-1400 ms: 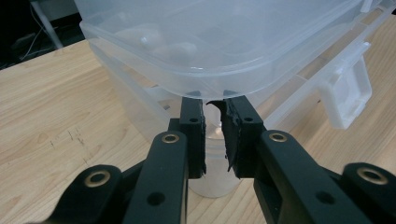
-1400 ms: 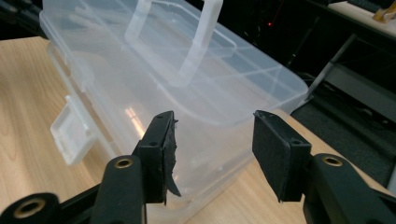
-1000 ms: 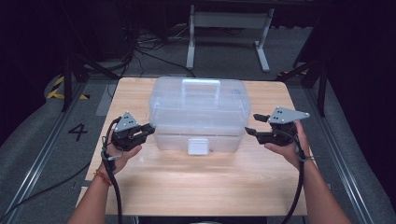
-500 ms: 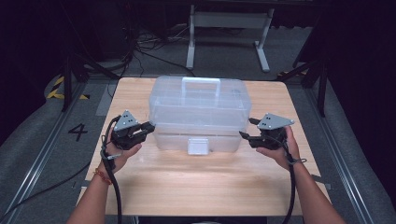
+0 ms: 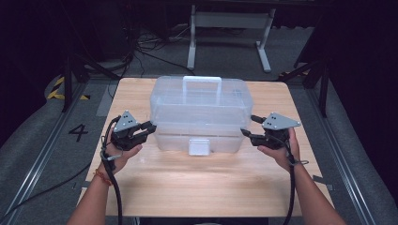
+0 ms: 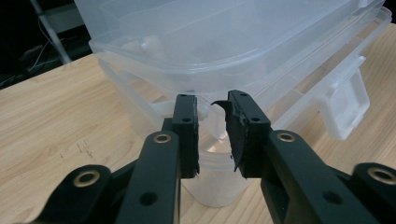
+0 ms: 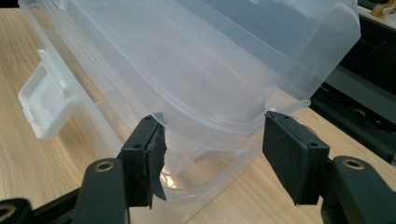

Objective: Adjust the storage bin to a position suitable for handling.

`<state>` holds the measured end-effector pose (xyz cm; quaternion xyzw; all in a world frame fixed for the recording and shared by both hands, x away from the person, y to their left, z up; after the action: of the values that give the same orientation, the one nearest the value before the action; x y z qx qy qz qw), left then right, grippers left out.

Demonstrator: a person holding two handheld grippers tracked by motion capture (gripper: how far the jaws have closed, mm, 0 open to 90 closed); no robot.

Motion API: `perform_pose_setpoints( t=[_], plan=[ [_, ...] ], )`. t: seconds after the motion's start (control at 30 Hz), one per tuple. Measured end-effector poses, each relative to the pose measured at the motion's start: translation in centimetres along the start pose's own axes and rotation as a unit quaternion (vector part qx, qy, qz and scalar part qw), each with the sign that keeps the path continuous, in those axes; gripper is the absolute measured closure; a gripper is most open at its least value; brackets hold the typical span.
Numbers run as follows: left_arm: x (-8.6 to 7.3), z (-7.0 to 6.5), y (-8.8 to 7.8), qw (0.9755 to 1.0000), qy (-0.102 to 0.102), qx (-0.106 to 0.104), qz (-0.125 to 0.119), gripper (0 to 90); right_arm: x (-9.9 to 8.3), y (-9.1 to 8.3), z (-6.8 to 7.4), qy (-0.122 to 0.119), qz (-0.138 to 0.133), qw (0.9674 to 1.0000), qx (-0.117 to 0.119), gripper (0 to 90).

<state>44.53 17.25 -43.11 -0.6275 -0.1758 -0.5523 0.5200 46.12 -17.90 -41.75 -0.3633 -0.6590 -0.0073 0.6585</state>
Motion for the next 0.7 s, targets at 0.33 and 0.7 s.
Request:
perform_pose_setpoints(
  t=[0.33,0.7],
  plan=[
    [-0.4,-0.6,0.1,0.9995,0.03,0.005,0.008,71.1,0.7,-0.3,0.0,-0.001,-0.014,0.9999,-0.008,40.5],
    [-0.9,-0.4,0.1,0.9994,0.032,-0.001,0.015,70.4,2.3,-1.0,-0.5,0.005,-0.036,0.9992,-0.017,41.0]
  ],
)
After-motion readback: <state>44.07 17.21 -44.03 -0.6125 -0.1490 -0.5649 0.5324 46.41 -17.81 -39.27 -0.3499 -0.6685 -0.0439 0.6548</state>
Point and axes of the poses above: each handheld gripper's, and its own axes: y roughly forward along the jaws, x roughly out of its top, z roughly to its left, the point moved 9 cm from there along y, roughly forward along the jaws, and after that the axes turned 14 degrees about x, right-handed, at the moved point
